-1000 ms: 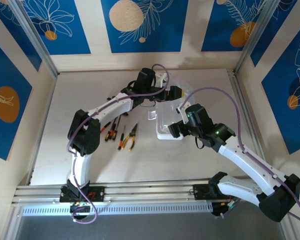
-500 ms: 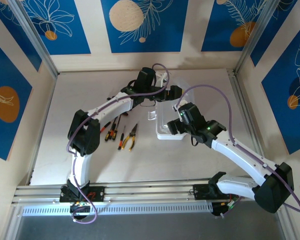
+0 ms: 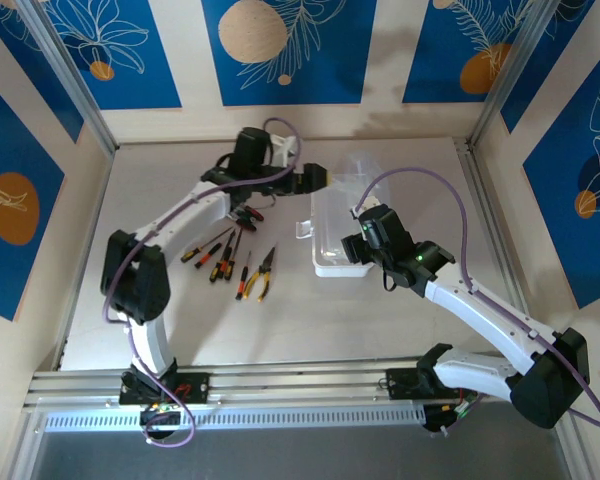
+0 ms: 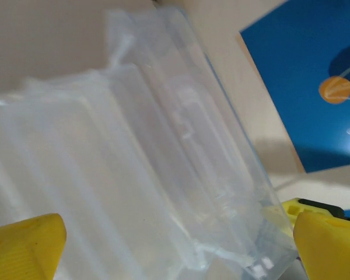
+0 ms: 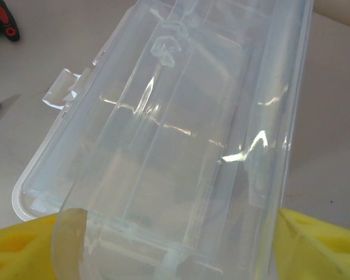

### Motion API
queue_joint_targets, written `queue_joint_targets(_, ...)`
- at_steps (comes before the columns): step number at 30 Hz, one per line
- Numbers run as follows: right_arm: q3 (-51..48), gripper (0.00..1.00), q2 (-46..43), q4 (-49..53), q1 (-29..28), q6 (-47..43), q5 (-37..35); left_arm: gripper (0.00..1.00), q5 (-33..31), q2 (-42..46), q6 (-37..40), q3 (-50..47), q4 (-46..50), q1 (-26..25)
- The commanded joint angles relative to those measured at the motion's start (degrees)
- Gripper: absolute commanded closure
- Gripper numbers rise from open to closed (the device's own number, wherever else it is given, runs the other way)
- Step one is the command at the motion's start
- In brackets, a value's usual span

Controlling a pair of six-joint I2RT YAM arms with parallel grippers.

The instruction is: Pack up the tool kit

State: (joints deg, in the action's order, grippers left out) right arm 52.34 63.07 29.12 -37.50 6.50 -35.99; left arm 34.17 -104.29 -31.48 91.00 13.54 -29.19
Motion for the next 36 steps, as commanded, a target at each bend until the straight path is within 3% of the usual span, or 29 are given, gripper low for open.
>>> queue_joint_targets(1,0.57,0.23,-0.76,-2.01,-0.28,1.18,1.08,0.0,-5.72,3.18,7.61,-1.62,10.38,0.98)
queue_joint_targets(8,0.66,0.23,-0.93,-1.79,-0.21,1.47,1.35,0.0,-14.28,0.39,11.81,-6.5,16.14,-0.19)
queue_joint_targets(19,0.71,0.24,-1.1,-1.48,0.18,1.93,2.22,0.0,-13.96,-9.32,12.35,-2.96,15.55,-3.63)
queue_joint_targets(36,0.88,0.24,-3.37,-0.39,4.36,1.58,3.08,0.0,-14.03,-13.64,12.25,-3.07,16.08,-3.91)
